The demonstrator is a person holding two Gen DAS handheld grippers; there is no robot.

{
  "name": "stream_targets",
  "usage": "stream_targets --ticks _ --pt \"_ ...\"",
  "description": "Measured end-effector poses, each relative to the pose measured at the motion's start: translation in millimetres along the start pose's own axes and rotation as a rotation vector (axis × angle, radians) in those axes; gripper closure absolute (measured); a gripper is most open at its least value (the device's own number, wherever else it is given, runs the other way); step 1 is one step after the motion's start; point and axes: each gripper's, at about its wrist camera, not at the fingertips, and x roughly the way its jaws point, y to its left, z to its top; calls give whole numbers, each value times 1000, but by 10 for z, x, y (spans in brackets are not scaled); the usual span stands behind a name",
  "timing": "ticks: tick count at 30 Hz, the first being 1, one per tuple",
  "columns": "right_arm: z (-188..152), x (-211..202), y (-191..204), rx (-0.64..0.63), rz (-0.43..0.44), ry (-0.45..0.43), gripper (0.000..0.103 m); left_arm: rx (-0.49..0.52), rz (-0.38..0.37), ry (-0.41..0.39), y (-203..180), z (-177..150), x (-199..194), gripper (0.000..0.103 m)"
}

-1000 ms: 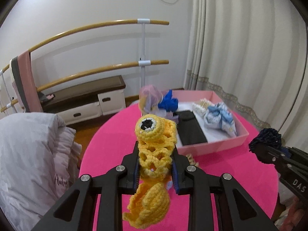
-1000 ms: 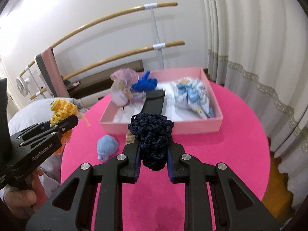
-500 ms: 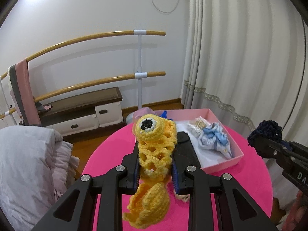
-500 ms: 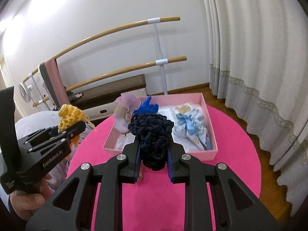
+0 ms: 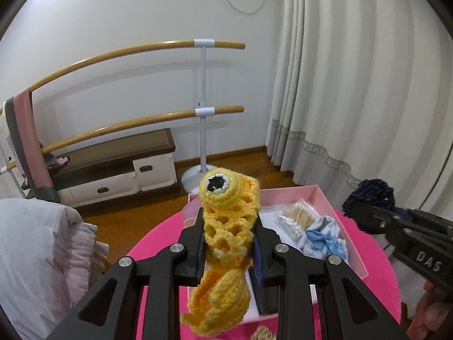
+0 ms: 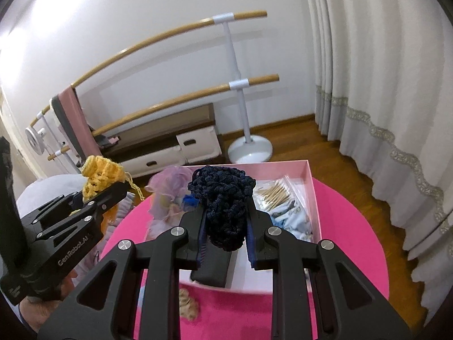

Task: Organize soft objects
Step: 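Carry the yellow toy with left tool while right tool carries black scrunchie into box, then release both items in the box and withdraw both tools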

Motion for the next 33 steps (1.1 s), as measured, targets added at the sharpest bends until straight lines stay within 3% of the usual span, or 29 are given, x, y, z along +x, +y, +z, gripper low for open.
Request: stream_targets --ticks 8,14,16,18,20,22,24,27,33 --pt "141 607 -253 41 -13 89 81 17 21 67 -177 381 798 79" --pt "164 901 -271 42 -20 136 75 28 31 87 -348 577 1187 75" --pt "153 978 -294 53 -20 145 67 32 37 98 -378 603 1282 69" --pt "162 1014 -312 70 -21 140 55 27 64 98 -386 623 1351 48" --pt "148 1022 -366 93 -33 131 48 17 102 84 -374 651 1405 35" --pt "127 1006 -452 127 -39 122 26 -2 108 72 -353 672 1428 24" --pt "112 961 -520 146 -41 106 12 -14 114 53 -337 681 1429 8" --pt "81 849 -566 163 -38 71 0 -14 132 16 -340 688 1396 0" --pt "101 570 -486 161 -58 13 0 -3 162 -8 -392 511 1201 0"
